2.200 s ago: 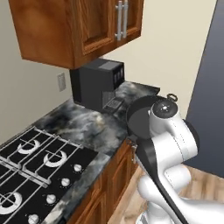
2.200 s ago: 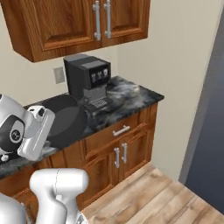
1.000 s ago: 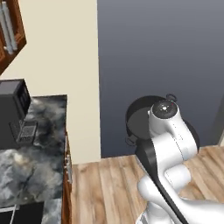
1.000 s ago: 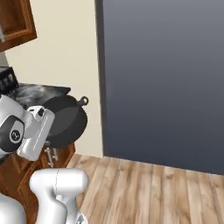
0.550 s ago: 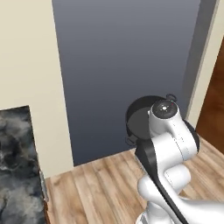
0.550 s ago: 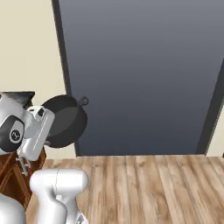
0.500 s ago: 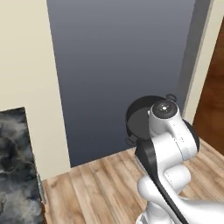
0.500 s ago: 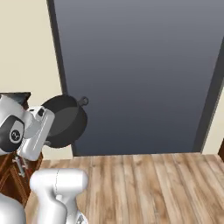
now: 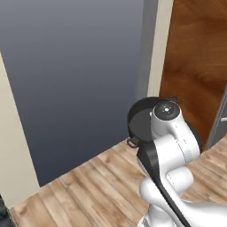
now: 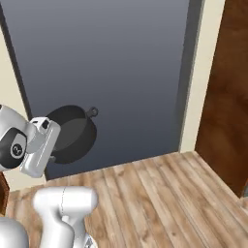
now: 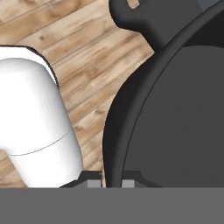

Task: Move the pot and pan from the stove into the sink.

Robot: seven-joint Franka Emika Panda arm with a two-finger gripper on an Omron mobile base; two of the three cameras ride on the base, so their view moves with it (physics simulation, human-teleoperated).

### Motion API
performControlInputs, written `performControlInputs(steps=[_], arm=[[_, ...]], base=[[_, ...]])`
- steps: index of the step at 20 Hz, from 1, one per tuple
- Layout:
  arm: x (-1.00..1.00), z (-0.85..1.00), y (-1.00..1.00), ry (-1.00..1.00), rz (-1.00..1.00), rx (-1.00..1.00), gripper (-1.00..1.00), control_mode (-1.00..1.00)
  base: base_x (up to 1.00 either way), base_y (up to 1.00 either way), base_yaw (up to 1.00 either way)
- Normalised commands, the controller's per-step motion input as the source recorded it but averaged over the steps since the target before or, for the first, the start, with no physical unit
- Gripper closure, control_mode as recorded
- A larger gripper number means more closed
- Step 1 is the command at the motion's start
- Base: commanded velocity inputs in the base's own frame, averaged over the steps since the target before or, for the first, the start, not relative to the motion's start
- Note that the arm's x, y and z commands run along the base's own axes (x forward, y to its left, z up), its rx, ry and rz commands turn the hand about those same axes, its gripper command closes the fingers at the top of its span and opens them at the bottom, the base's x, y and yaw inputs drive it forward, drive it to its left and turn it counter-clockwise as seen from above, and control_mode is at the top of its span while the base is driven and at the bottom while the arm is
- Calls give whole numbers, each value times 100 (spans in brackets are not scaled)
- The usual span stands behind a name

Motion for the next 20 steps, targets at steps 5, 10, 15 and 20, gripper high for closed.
performControlInputs(steps=[5, 10, 15, 20], arm=[[0, 0, 0, 0, 0, 0, 100, 100], [0, 0, 0, 0, 0, 0, 100, 100], [0, 0, 0, 0, 0, 0, 100, 100], [0, 0, 0, 0, 0, 0, 100, 100]], base=[[4, -31, -45], [4, -35, -44], [3, -41, -42], [2, -44, -40]])
